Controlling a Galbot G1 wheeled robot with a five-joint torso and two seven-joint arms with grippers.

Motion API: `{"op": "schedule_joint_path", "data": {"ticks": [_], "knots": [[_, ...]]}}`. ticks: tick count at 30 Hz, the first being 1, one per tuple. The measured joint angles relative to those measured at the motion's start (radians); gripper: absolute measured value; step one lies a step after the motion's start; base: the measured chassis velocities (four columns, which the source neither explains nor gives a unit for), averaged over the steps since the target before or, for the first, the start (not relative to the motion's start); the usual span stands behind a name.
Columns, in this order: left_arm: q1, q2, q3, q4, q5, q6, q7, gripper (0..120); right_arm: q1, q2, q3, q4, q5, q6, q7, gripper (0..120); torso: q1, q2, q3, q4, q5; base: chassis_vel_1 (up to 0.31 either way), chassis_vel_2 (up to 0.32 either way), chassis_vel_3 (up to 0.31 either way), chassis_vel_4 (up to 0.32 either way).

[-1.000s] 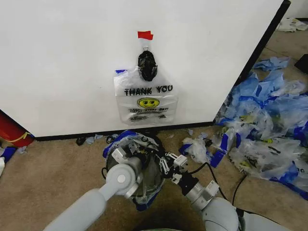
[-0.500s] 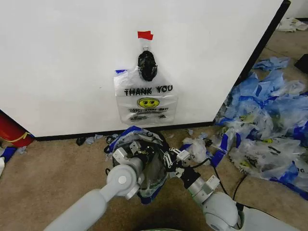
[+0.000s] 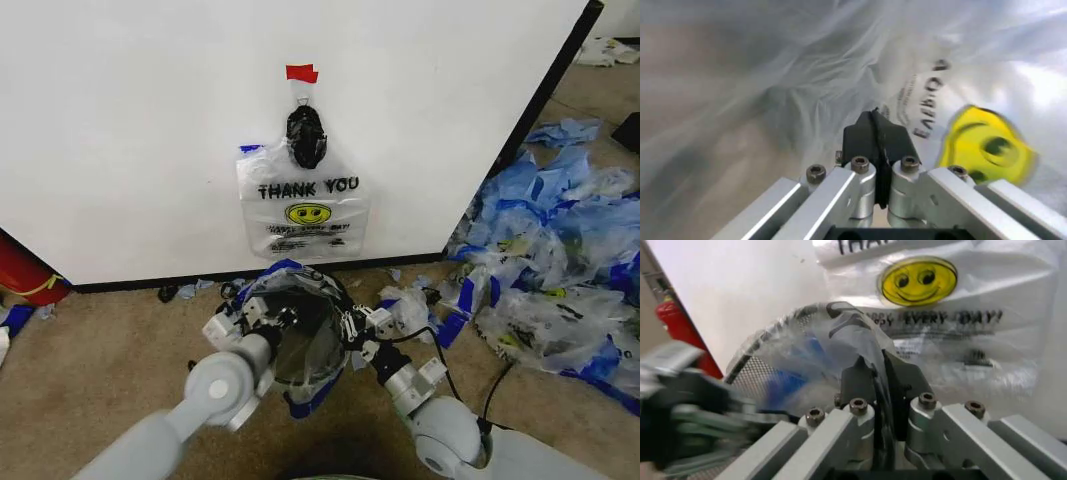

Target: Pick up the garbage bag from the wall and place it over the trash bin.

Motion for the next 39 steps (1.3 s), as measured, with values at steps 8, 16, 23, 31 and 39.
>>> {"op": "schedule_joint_path", "data": {"ticks": [8,16,23,31,39], "knots": [[0.089,0.068,-0.104,-0.151,0.037,0.003,0.030,0,-0.019,0.023,0.006,0.030,0.085,-0.038,0.073,0,0.000,0.000,0.000,0.0000,0.0000,0.000,0.000,0.000,0.000],[0.106,0.094,-0.126,-0.220,0.161,0.008,0.088,0,-0.062,0.065,0.030,0.087,0.237,-0.078,0.159,0,0.000,0.000,0.000,-0.0002,-0.0001,0.000,0.000,0.000,0.000],[0.112,0.090,-0.129,-0.217,0.180,0.007,0.091,0,-0.078,0.126,0.031,0.072,0.333,-0.080,0.189,0,0.000,0.000,0.000,-0.0001,0.0001,0.000,0.000,0.000,0.000],[0.116,0.082,-0.127,-0.203,0.191,0.003,0.098,0,-0.079,0.174,0.027,0.009,0.357,-0.077,0.190,0,0.000,0.000,0.000,-0.0001,0.0001,0.000,0.000,0.000,0.000],[0.116,0.079,-0.125,-0.190,0.195,0.001,0.102,0,-0.082,0.193,0.024,-0.017,0.366,-0.070,0.179,0,0.000,0.000,0.000,-0.0002,0.0000,0.000,0.000,0.000,0.000]]}}
